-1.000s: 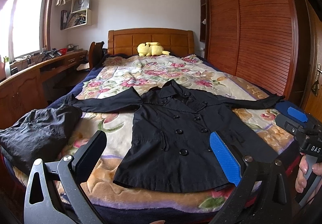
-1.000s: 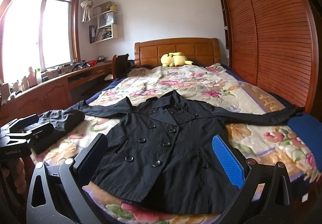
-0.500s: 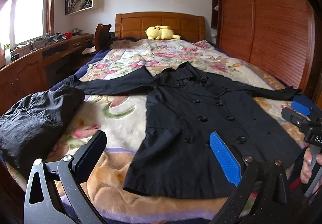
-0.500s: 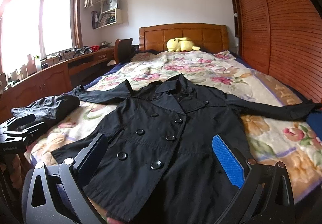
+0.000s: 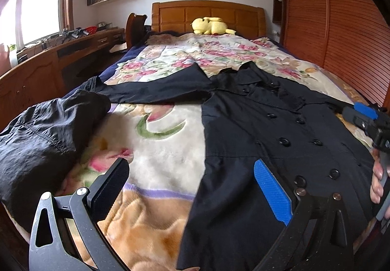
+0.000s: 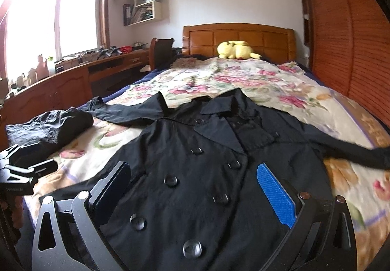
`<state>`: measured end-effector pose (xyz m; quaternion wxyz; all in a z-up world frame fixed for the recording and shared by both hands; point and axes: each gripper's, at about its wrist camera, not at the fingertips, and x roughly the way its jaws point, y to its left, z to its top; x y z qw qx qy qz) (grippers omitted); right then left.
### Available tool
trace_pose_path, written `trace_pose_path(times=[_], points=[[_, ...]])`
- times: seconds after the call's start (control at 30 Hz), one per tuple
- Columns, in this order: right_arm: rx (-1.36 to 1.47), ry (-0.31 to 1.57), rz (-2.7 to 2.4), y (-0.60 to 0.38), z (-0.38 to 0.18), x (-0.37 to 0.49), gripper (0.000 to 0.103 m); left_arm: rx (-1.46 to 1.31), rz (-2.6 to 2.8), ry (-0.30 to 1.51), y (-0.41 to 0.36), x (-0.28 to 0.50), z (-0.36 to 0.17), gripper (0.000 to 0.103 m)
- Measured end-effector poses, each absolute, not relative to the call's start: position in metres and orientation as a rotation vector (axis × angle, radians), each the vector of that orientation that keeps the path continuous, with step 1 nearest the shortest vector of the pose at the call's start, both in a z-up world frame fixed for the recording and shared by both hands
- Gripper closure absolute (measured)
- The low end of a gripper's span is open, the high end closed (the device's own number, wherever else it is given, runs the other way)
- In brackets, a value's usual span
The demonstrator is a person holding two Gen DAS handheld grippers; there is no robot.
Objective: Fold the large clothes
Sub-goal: 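Lower the left tool to the coat sleeve nearest it and grasp the cuff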
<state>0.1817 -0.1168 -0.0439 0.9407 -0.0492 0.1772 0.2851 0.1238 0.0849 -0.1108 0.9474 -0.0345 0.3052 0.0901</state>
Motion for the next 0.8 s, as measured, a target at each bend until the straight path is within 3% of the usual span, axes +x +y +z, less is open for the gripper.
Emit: trace_pose_path(times=[0.47,0.8], points=[[-0.196,0.505,0.673,-0.061,-0.105,0.266,0.0,-0.083,0.228,0.682,0.128,0.174,-0.117,0.0],[-0.203,0.489,0.683,-0.063,-0.104,0.264,0.0,-0.148,0.198,0.744,0.176,0.251,-0.132,0.0]])
